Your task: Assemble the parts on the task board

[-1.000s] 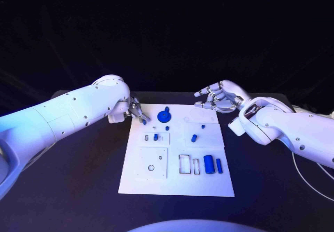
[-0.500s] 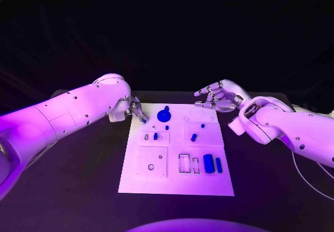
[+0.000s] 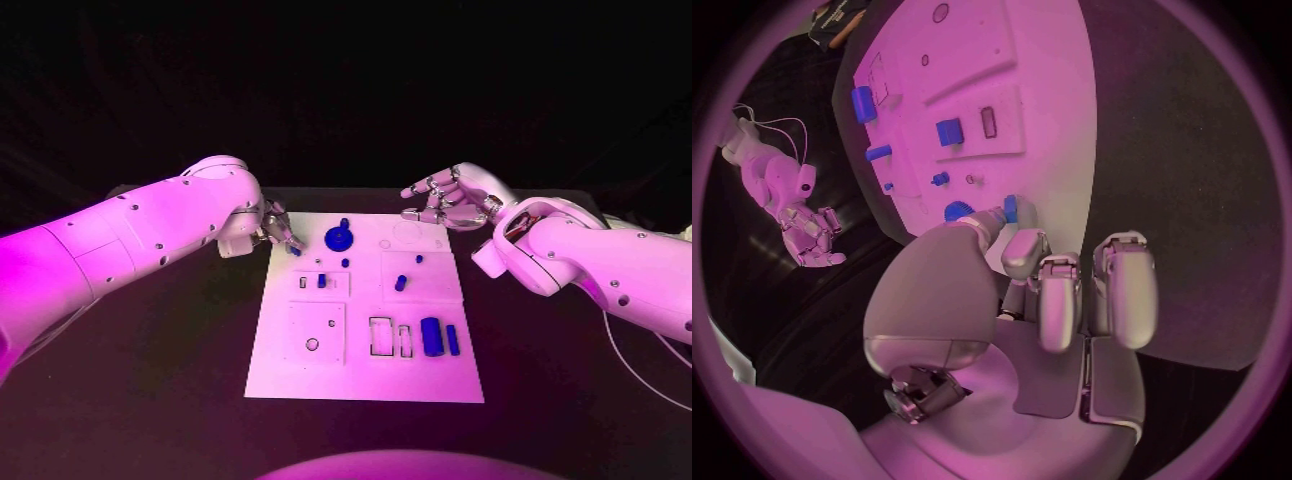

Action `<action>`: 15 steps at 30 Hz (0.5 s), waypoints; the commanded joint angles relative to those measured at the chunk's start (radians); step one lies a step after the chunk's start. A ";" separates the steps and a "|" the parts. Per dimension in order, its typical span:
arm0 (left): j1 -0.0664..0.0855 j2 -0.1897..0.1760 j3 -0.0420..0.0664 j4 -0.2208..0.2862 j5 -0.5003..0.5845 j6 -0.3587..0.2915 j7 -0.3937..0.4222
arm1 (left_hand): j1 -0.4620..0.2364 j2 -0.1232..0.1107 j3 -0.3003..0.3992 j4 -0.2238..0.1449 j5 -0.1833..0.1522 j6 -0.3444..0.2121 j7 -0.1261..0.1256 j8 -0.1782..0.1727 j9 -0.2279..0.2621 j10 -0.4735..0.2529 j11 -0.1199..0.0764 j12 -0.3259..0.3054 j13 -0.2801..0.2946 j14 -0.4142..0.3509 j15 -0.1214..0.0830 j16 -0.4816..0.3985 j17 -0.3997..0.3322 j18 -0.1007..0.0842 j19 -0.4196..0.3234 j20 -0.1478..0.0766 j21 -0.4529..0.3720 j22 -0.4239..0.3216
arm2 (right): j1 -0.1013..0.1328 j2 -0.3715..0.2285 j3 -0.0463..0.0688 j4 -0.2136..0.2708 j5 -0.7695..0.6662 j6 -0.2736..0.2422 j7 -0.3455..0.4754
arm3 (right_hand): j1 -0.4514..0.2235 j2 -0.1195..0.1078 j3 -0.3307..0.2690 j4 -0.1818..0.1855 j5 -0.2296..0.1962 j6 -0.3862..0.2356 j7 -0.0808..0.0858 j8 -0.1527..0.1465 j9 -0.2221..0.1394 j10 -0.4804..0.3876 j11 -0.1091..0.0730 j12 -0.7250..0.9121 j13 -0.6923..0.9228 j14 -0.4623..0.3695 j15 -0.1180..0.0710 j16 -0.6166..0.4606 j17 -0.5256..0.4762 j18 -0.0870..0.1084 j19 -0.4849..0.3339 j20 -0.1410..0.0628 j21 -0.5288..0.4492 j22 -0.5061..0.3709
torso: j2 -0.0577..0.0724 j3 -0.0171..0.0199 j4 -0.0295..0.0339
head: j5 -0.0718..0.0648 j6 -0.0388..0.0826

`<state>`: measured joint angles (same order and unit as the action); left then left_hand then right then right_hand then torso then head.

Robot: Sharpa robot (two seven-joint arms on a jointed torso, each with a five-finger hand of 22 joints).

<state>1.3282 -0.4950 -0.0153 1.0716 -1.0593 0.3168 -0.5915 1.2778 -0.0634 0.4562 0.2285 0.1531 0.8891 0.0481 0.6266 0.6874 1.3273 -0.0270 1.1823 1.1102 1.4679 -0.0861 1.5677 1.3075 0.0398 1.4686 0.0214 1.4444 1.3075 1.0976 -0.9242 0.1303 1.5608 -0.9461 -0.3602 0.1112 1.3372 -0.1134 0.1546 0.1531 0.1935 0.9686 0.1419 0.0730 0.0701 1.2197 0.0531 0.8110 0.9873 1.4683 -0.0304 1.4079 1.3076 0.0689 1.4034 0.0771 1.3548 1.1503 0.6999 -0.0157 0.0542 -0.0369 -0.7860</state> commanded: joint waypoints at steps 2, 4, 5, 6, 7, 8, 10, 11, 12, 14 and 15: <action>0.002 -0.042 0.000 0.082 0.030 -0.095 0.006 | -0.017 -0.003 0.131 -0.117 -0.001 0.001 -0.005 0.008 0.004 0.011 -0.001 0.012 0.009 0.103 0.001 0.003 0.263 0.001 0.033 0.002 0.002 0.100 | -0.001 -0.001 -0.001 0.000 -0.003 0.018 0.000 | 0.000 0.013 -0.008 -0.001 0.003 0.008 0.001 0.002 0.001 -0.005 0.000 -0.002 -0.002 0.052 0.006 -0.006 0.042 0.014 -0.005 0.001 -0.004 -0.001 | -0.005 0.0039 0.0050 | -0.002 -0.004; 0.001 -0.066 -0.001 0.125 0.032 -0.123 0.006 | -0.021 -0.005 0.137 -0.120 -0.001 0.002 -0.006 0.010 0.006 0.015 -0.002 0.017 0.015 0.103 0.001 0.003 0.263 0.000 0.034 0.001 0.004 0.102 | -0.001 -0.002 -0.001 0.000 -0.003 0.018 0.000 | 0.000 0.013 -0.008 -0.001 0.003 0.008 0.001 0.002 0.001 -0.005 0.000 -0.002 -0.002 0.052 0.006 -0.006 0.042 0.014 -0.005 0.001 -0.004 -0.001 | -0.006 0.0043 0.0068 | -0.002 -0.005; 0.001 -0.077 -0.001 0.146 0.032 -0.136 0.007 | -0.022 -0.006 0.138 -0.120 -0.001 0.003 -0.006 0.010 0.007 0.015 -0.002 0.018 0.016 0.103 0.000 0.003 0.263 0.000 0.034 0.001 0.004 0.103 | -0.001 -0.002 -0.001 -0.001 -0.003 0.018 0.000 | 0.000 0.013 -0.008 -0.001 0.003 0.008 0.001 0.002 0.001 -0.005 0.000 -0.002 -0.002 0.052 0.006 -0.006 0.042 0.014 -0.005 0.001 -0.004 -0.001 | -0.006 0.0046 0.0079 | -0.002 -0.006; 0.000 -0.088 -0.002 0.166 0.030 -0.150 0.008 | -0.023 -0.007 0.140 -0.121 -0.001 0.003 -0.006 0.011 0.007 0.016 -0.002 0.019 0.017 0.103 0.000 0.003 0.263 0.000 0.035 0.001 0.004 0.103 | -0.001 -0.002 -0.001 -0.001 -0.003 0.019 0.000 | 0.000 0.013 -0.008 -0.001 0.003 0.008 0.001 0.002 0.001 -0.005 0.000 -0.003 -0.003 0.052 0.006 -0.006 0.042 0.014 -0.005 0.001 -0.004 -0.001 | -0.006 0.0048 0.0089 | -0.002 -0.007; -0.002 -0.098 -0.002 0.185 0.026 -0.165 0.010 | -0.024 -0.007 0.142 -0.121 -0.001 0.003 -0.006 0.011 0.008 0.017 -0.002 0.020 0.017 0.103 0.000 0.003 0.263 0.000 0.035 0.001 0.004 0.103 | -0.001 -0.003 -0.002 -0.001 -0.003 0.019 0.000 | 0.000 0.013 -0.008 -0.001 0.003 0.008 0.001 0.002 0.001 -0.005 0.000 -0.003 -0.003 0.052 0.006 -0.006 0.042 0.014 -0.005 0.001 -0.004 -0.002 | -0.007 0.0048 0.0098 | -0.002 -0.007; -0.005 -0.109 -0.003 0.204 0.018 -0.180 0.013 | -0.025 -0.008 0.144 -0.122 -0.001 0.003 -0.006 0.012 0.008 0.017 -0.003 0.020 0.018 0.103 0.000 0.003 0.263 0.000 0.035 0.001 0.004 0.104 | -0.002 -0.003 -0.002 -0.001 -0.003 0.019 0.000 | 0.000 0.013 -0.008 -0.001 0.003 0.008 0.001 0.002 0.001 -0.005 0.000 -0.003 -0.003 0.052 0.006 -0.006 0.042 0.014 -0.005 0.001 -0.004 -0.002 | -0.007 0.0049 0.0104 | -0.001 -0.008; -0.013 -0.128 -0.003 0.238 -0.004 -0.206 0.019 | -0.027 -0.010 0.146 -0.123 -0.001 0.004 -0.007 0.012 0.009 0.019 -0.003 0.022 0.020 0.103 0.000 0.003 0.263 0.000 0.036 0.000 0.006 0.105 | -0.002 -0.004 -0.002 -0.001 -0.003 0.020 0.000 | 0.000 0.013 -0.008 -0.001 0.003 0.008 0.001 0.002 0.001 -0.005 0.000 -0.003 -0.003 0.052 0.006 -0.006 0.042 0.014 -0.005 0.001 -0.004 -0.002 | -0.009 0.0057 0.0121 | 0.000 -0.011; -0.018 -0.137 -0.004 0.254 -0.017 -0.220 0.022 | -0.028 -0.011 0.147 -0.123 -0.001 0.005 -0.007 0.013 0.009 0.019 -0.003 0.023 0.020 0.103 0.000 0.003 0.263 -0.001 0.036 0.000 0.006 0.106 | -0.002 -0.004 -0.002 -0.001 -0.003 0.020 0.000 | 0.000 0.013 -0.008 -0.001 0.003 0.008 0.001 0.002 0.001 -0.005 0.000 -0.003 -0.003 0.052 0.006 -0.006 0.042 0.014 -0.005 0.001 -0.004 -0.002 | -0.010 0.0058 0.0128 | -0.001 -0.012; -0.022 -0.144 -0.004 0.266 -0.027 -0.231 0.025 | -0.029 -0.011 0.148 -0.124 -0.002 0.005 -0.007 0.013 0.010 0.020 -0.003 0.023 0.021 0.103 0.000 0.003 0.263 -0.001 0.036 0.000 0.007 0.107 | -0.003 -0.005 -0.002 -0.001 -0.003 0.020 0.000 | 0.000 0.013 -0.008 -0.001 0.003 0.008 0.001 0.002 0.001 -0.005 0.000 -0.003 -0.003 0.052 0.006 -0.006 0.042 0.014 -0.005 0.001 -0.004 -0.002 | -0.010 0.0061 0.0134 | -0.001 -0.013; -0.032 -0.156 -0.004 0.289 -0.051 -0.254 0.032 | -0.030 -0.012 0.150 -0.124 -0.002 0.005 -0.007 0.013 0.010 0.021 -0.003 0.025 0.022 0.103 0.000 0.003 0.263 -0.001 0.037 0.000 0.008 0.108 | -0.003 -0.006 -0.002 -0.001 -0.003 0.020 0.000 | 0.000 0.013 -0.008 -0.001 0.003 0.008 0.001 0.002 0.001 -0.005 0.000 -0.003 -0.003 0.052 0.006 -0.006 0.042 0.014 -0.005 0.001 -0.004 -0.002 | -0.011 0.0055 0.0154 | -0.002 -0.014; -0.038 -0.161 -0.005 0.299 -0.063 -0.264 0.035 | -0.031 -0.013 0.150 -0.124 -0.002 0.006 -0.007 0.014 0.010 0.021 -0.003 0.025 0.023 0.103 0.000 0.003 0.263 -0.001 0.037 0.000 0.008 0.109 | -0.003 -0.006 -0.003 -0.001 -0.003 0.021 0.000 | 0.000 0.013 -0.008 -0.001 0.003 0.008 0.001 0.002 0.001 -0.005 0.000 -0.003 -0.003 0.052 0.006 -0.006 0.042 0.014 -0.005 0.001 -0.004 -0.002 | -0.012 0.0051 0.0161 | -0.003 -0.015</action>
<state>1.2930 -0.6542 -0.0203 1.3595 -1.0694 0.1315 -0.5828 1.2540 -0.0799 0.4972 0.2066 0.1529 0.8918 0.0465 0.6369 0.6964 1.3418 -0.0322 1.2025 1.1322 1.4677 -0.0860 1.5677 1.3074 0.0397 1.4686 0.0215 1.4485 1.3075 1.0953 -0.9302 0.1279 1.5594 -0.9460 -0.3552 0.1102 1.3372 -0.1133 0.1518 0.1503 0.1935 0.9686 0.1419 0.0730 0.0701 1.2197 0.0531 0.8110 0.9852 1.4683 -0.0304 1.4079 1.3075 0.0689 1.4034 0.0771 1.3548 1.1504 0.6903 -0.0103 0.0667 -0.0383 -0.7989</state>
